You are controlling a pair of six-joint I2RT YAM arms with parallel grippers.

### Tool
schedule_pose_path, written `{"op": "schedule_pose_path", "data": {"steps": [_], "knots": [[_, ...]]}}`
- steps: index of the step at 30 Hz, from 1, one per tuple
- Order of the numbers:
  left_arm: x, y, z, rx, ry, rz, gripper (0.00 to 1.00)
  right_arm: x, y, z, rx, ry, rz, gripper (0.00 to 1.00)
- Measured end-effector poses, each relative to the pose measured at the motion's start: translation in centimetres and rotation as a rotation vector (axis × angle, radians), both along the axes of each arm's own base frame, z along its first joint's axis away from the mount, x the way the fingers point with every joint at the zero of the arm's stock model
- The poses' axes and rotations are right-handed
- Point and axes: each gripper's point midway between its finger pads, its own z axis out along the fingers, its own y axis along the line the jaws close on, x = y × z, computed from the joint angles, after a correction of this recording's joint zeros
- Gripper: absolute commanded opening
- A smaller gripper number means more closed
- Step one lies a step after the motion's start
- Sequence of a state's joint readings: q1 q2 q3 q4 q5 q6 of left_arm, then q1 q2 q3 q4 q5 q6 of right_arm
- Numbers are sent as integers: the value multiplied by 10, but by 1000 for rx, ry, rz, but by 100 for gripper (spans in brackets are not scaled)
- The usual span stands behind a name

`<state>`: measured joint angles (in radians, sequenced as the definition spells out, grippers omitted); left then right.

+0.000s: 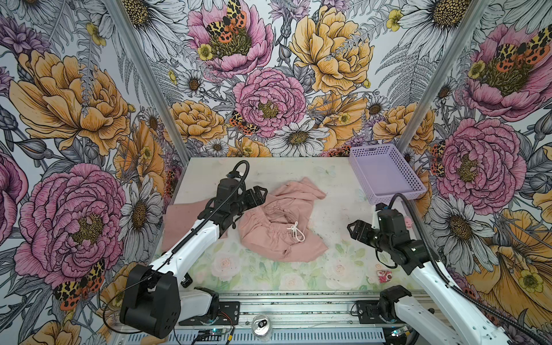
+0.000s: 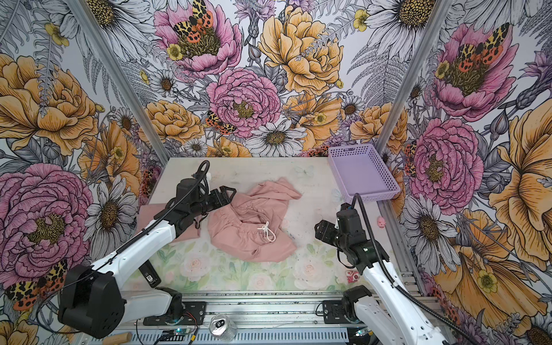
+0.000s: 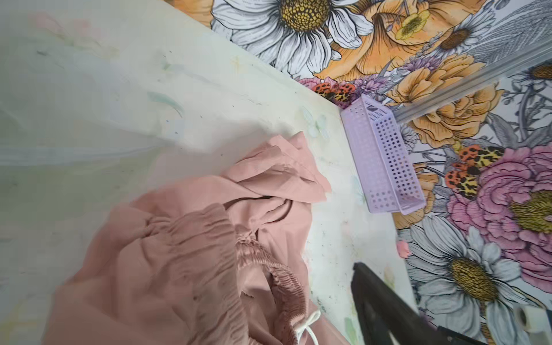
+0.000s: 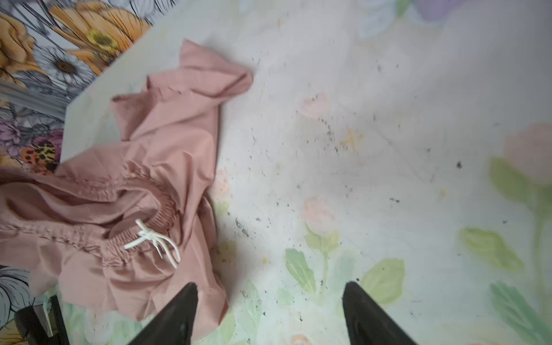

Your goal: Fold and stack the mixed laundry pile

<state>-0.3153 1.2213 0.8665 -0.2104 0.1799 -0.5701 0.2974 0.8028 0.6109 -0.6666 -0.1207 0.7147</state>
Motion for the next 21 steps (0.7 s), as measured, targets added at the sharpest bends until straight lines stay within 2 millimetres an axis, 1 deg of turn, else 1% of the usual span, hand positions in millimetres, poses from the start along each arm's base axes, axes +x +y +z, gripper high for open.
{"op": "schedule_pose_path", "data": {"steps": [2,4,5,8,10,12,14,17,18,20,21], "knots": [[-11,9,17,32,-38,24,97,-9,10,-27,3,70,30,78],[-20,14,31,55,-67,37,99,-17,23,-45,2,117,70,78],[-24,15,35,72,-73,42,99,-20,32,-52,0,135,99,78],[-36,21,31,121,-50,66,99,-21,61,-66,3,162,173,78],[-43,30,25,157,-20,94,99,-23,81,-77,2,180,222,78],[-47,40,23,177,-5,122,99,-26,98,-86,-1,198,262,78],[-50,46,23,187,2,140,99,-28,114,-93,-4,212,292,75],[-53,49,17,204,26,144,99,-21,132,-96,-1,213,314,65],[-54,50,15,210,36,144,99,-18,135,-95,3,208,312,59],[-55,51,12,221,44,141,99,-14,137,-94,8,193,305,44],[-56,51,12,224,46,141,99,-13,138,-93,10,188,298,24]]}}
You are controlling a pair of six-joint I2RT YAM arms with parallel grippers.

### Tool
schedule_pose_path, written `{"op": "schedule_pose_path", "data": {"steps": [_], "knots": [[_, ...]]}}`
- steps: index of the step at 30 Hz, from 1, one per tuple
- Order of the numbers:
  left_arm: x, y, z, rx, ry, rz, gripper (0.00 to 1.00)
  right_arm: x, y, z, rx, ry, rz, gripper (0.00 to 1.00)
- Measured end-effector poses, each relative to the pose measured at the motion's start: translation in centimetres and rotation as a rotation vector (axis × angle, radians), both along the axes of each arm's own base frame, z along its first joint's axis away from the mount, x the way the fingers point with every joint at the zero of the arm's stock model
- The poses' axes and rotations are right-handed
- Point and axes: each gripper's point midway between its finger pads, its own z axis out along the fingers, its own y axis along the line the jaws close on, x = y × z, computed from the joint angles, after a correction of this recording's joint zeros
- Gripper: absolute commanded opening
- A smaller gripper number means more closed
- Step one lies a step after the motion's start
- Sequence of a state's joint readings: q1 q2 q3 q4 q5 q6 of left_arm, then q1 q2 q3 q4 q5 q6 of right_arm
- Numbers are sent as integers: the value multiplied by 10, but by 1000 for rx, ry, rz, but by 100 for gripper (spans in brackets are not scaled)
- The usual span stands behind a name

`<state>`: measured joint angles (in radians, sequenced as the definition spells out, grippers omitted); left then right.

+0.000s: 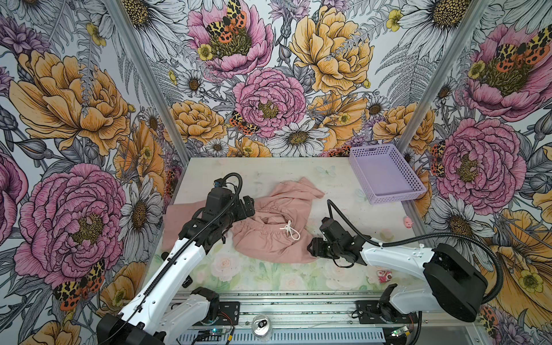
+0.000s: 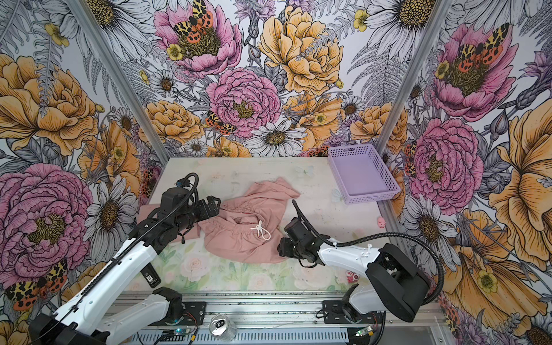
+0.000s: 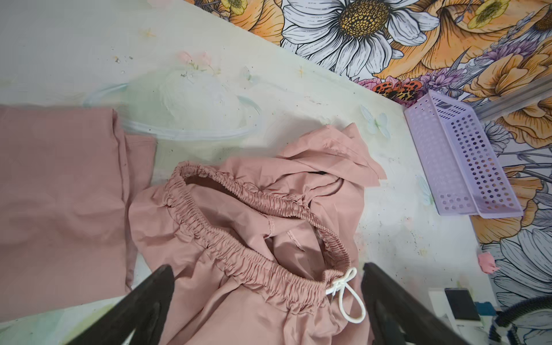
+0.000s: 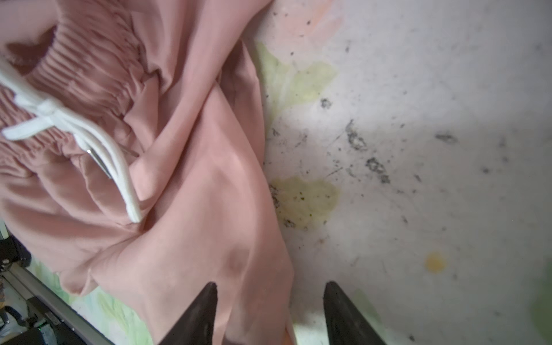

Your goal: Fold and stack the mixed laundry pile

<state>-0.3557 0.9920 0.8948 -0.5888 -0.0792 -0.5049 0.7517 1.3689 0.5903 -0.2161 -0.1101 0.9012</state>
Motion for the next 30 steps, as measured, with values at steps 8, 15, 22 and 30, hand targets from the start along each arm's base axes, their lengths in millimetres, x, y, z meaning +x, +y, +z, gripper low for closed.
{"op": "schedule_pose_path", "data": {"steps": [8,15,22,30], "knots": [[-1,-19,-11,2,35,-104,99,12,-20,24,26,-43,-66,0],[-16,-84,-69,56,207,-393,99,35,-91,93,39,-180,-228,0],[-19,-159,-99,110,299,-648,99,29,-131,93,-36,-138,-275,0],[-46,-236,-120,143,329,-910,97,23,-140,85,-57,-94,-275,0]]}}
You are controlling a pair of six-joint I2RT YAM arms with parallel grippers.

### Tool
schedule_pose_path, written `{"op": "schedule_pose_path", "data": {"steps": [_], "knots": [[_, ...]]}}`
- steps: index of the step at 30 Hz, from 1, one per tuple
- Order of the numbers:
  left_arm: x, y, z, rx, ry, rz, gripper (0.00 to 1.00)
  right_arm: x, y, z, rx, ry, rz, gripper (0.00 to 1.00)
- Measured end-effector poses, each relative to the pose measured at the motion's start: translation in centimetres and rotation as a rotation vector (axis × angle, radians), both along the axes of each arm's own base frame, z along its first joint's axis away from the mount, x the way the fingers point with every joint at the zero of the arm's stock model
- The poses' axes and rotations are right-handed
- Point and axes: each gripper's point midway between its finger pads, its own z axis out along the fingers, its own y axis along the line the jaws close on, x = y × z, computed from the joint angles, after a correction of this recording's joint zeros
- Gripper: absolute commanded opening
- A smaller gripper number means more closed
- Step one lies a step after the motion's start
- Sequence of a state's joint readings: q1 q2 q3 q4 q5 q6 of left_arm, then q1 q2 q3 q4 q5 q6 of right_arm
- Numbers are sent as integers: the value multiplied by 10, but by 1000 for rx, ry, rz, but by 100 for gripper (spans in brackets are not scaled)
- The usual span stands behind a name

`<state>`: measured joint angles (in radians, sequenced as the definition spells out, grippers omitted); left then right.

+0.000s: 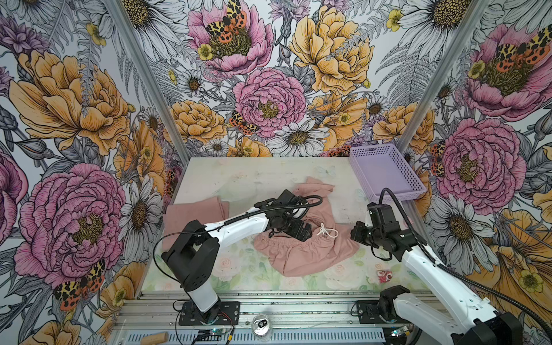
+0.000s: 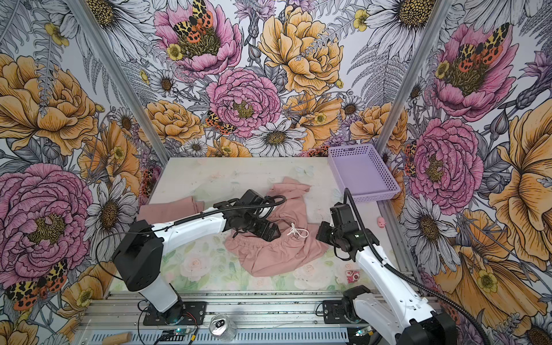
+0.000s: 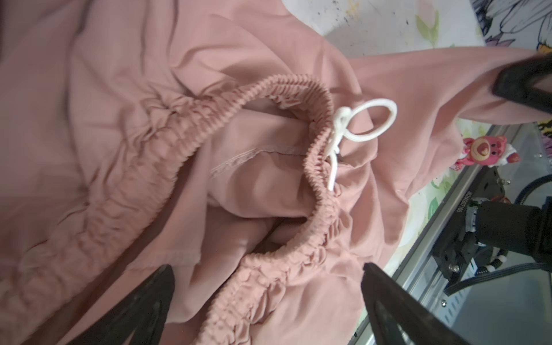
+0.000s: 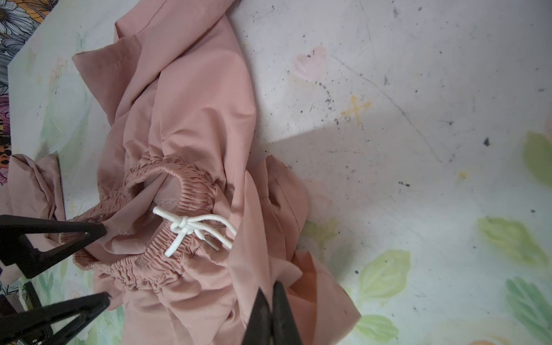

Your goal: Fold and stack the mixed laundry pile

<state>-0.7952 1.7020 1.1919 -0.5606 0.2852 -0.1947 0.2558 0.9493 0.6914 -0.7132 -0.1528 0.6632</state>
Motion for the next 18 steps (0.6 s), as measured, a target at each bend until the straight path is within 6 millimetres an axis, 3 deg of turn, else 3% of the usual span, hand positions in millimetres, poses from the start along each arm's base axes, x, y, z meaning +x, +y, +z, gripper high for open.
{"op": "schedule_pose_path", "data": {"steps": [4,9,12,14,16,17,18], "knots": [[-6,-21,-5,-2,4,-68,87,0,-4,-1,3,6,-11,0],[-2,-29,-20,23,13,-89,72,0,-4,-1,11,11,-15,0],[-2,-30,-35,48,33,-99,51,-1,-3,0,15,11,-9,0],[-3,-30,-43,58,49,-106,33,0,-4,0,18,11,-11,0],[-5,-31,-48,58,66,-114,8,0,-6,0,18,10,-19,0],[-6,-31,-48,57,71,-117,0,1,-7,0,17,8,-23,0],[-7,-31,-48,56,72,-119,0,1,-9,0,16,7,-28,0]]}}
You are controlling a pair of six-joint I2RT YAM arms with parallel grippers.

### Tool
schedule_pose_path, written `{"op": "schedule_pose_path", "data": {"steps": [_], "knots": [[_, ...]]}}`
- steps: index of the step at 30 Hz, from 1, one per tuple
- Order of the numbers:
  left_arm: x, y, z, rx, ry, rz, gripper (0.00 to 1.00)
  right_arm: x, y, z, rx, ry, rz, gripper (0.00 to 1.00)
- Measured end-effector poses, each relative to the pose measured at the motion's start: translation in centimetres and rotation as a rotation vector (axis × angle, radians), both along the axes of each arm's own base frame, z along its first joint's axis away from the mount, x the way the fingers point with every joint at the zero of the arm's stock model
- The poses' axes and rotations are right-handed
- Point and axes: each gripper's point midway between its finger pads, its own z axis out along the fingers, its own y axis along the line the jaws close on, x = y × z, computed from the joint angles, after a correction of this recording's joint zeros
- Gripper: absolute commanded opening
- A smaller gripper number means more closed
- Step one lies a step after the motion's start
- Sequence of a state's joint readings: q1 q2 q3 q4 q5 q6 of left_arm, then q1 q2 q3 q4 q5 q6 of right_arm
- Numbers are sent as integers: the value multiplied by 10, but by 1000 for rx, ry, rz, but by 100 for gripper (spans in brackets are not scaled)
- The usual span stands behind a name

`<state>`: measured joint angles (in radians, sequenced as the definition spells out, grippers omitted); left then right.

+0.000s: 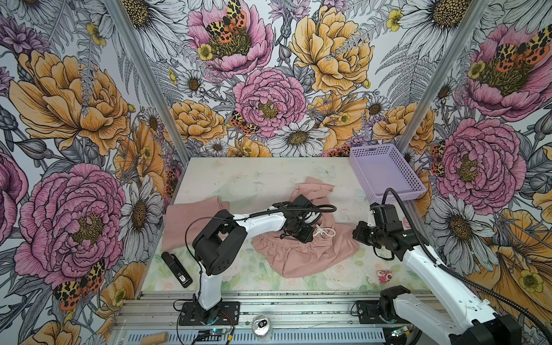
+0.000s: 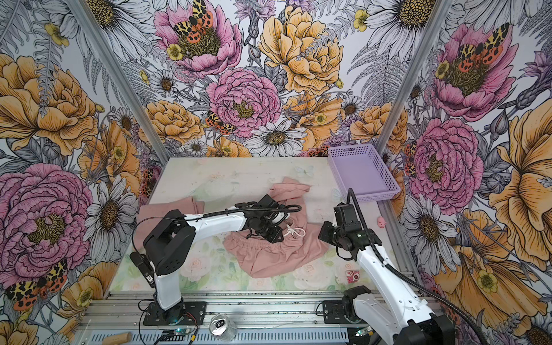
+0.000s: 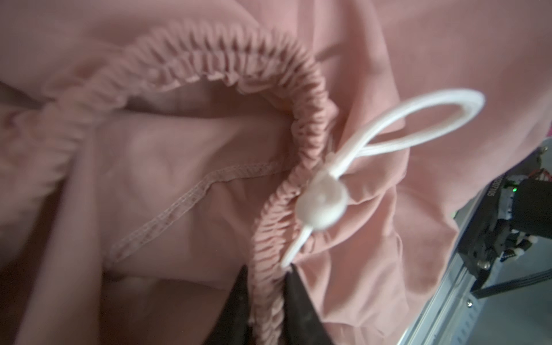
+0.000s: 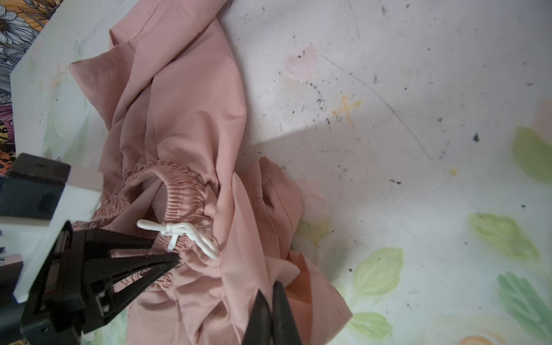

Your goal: Fold and stack the mixed laundry pile

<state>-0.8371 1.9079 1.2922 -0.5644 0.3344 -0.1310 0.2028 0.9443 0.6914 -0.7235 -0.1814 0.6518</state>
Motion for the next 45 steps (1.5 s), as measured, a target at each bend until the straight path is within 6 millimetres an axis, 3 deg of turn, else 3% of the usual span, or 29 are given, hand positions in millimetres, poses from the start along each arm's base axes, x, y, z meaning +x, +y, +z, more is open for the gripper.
{"op": "schedule_pose_path", "data": {"steps": [5,7,12,15,20,25,29,31,32,36,39,42,45], "knots": [[3,17,22,-39,-5,52,0,3,-10,5,-14,-7,-22,0],[9,33,49,-79,-32,106,0,6,-17,10,-22,-17,-35,0],[36,84,150,-257,-182,273,0,17,-33,34,-35,-58,-67,0],[30,101,187,-344,-223,312,0,25,-27,64,-9,-126,-23,0],[15,123,210,-424,-201,366,0,30,-16,114,40,-222,44,0],[6,135,228,-473,-194,398,0,33,-8,139,63,-239,102,0],[18,141,217,-467,-160,434,1,53,-3,129,67,-172,137,0],[32,141,196,-441,-123,456,17,68,-2,109,64,-108,143,0],[40,141,181,-418,-98,470,25,75,-4,94,56,-65,140,0],[69,168,108,-269,13,607,52,103,-47,34,-78,90,9,0],[74,187,65,-189,86,667,61,110,-62,3,-132,168,-23,0],[65,196,47,-153,113,681,65,113,-67,-3,-159,174,-28,0],[55,198,45,-149,111,664,66,121,-70,7,-178,143,-31,0]]}}
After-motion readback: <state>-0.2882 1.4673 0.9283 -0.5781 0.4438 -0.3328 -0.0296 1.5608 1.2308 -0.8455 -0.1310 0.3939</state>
